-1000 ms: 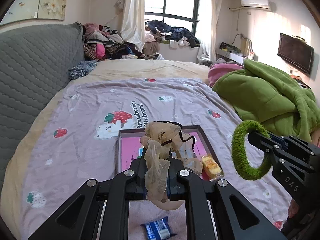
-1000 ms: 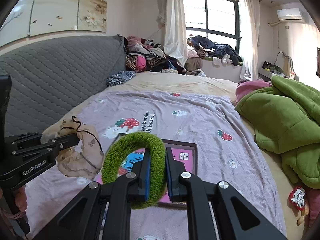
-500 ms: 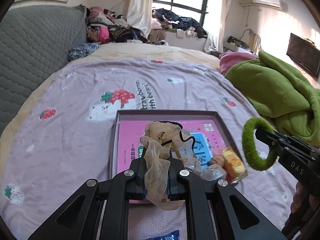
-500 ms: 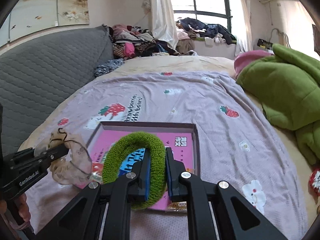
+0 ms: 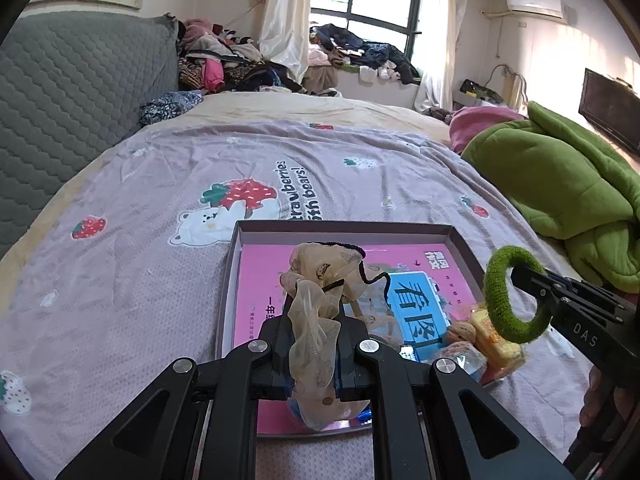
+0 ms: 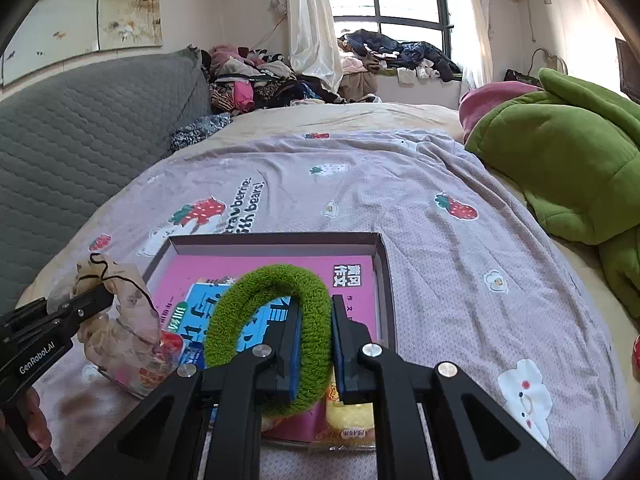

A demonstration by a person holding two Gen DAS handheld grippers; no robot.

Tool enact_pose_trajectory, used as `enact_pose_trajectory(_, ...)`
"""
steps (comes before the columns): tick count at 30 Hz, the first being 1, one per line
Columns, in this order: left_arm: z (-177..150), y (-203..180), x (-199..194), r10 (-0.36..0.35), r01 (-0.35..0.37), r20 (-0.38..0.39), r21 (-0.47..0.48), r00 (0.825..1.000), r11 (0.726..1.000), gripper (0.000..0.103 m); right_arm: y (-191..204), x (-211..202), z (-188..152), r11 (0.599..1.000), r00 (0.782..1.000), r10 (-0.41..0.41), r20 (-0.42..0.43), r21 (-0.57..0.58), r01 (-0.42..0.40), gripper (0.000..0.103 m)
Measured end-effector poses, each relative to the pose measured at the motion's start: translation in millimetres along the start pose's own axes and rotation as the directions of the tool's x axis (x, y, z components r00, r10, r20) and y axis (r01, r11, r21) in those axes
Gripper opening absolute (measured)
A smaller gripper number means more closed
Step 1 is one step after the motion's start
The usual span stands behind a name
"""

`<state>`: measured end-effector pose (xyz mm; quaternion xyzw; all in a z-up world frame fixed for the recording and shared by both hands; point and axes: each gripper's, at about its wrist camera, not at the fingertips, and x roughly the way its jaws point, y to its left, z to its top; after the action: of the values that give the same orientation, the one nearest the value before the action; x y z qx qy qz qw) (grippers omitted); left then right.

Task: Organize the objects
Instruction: 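Open left tool to drop the scrunchie in the tray while right tool releases the hair tie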

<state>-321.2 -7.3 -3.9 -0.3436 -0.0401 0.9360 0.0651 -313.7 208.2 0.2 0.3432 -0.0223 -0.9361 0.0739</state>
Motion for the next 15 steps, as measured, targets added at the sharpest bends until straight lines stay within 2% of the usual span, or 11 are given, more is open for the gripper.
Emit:
enact_pose_trajectory(9,-11,7,33,0.024,-0.024,-0.072,-0.006,0.997,1.000,0.015,2,38,-14,0.998,0.993,-0.054,-0.101,-0.032,0.051,0.013)
enact_pose_trajectory(15,-18,16,46,0.035,-0.036,-0.096,-0.015,0.995,0.999,0.021,-4,50,-24,0.998,0.990,-0.063,-0.123,-0.017,0.061,0.014)
